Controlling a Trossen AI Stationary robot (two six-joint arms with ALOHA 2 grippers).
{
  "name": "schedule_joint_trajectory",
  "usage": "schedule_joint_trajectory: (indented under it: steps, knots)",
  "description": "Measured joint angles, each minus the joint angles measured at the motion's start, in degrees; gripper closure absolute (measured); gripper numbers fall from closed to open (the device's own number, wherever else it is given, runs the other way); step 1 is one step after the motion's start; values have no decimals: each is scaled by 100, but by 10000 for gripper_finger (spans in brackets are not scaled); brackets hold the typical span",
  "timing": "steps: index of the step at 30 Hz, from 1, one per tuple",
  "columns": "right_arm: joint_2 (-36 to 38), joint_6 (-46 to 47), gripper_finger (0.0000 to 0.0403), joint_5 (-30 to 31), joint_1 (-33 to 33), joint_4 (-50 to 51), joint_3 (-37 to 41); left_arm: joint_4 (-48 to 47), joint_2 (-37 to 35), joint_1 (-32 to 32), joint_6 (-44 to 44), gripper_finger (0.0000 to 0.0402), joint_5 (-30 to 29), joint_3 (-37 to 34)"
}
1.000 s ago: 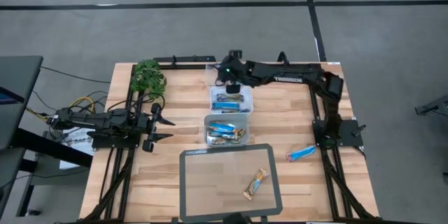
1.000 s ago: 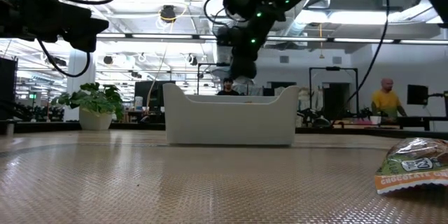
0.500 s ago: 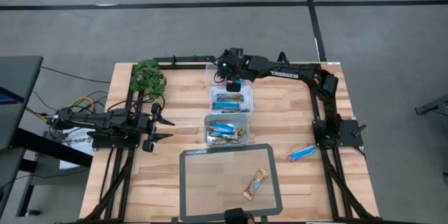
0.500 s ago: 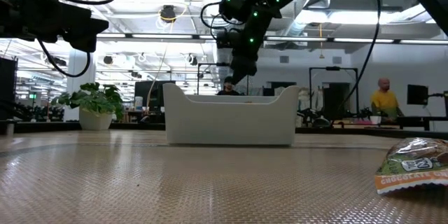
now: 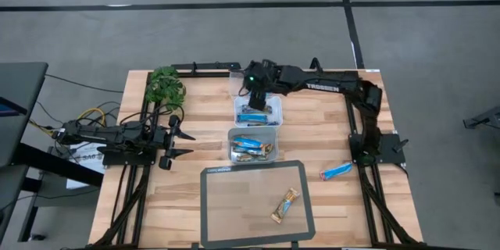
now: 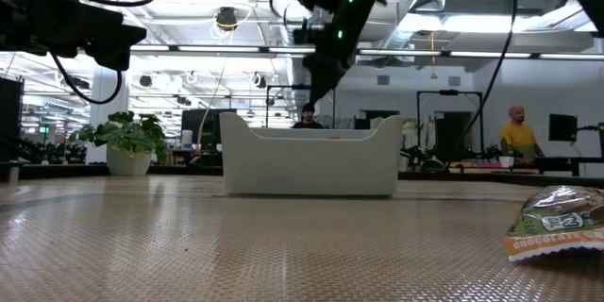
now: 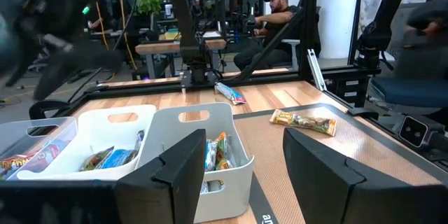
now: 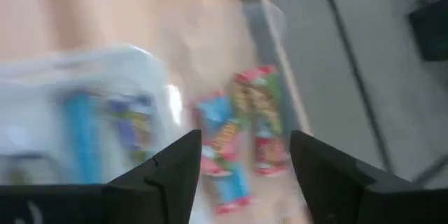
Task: Pick and place Granola Bars by type
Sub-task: Put the yellow granola bar into the gray bin
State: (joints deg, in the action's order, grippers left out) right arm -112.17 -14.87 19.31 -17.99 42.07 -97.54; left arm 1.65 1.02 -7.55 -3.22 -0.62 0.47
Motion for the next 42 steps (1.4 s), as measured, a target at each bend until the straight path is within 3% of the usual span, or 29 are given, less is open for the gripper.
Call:
schedule_joint_trajectory:
  steps: [8,15,29,36,42]
  knots:
    - [578,1070,197,-1005,914,1176,-2,-1,0,0,0,216,0,0]
    - [707,1935,199,-1229,1868,2070,0,0,0,0,0,216,2,0]
    - [685,882,205,-1181,3805,2319,403,0,0,0,0,216,1,0]
    - [685,839,206,-1049,4355,2395,765,0,0,0,0,216,2,0]
    - [685,990,206,-1038,4704,1865,1081,-1,0,0,0,216,1,0]
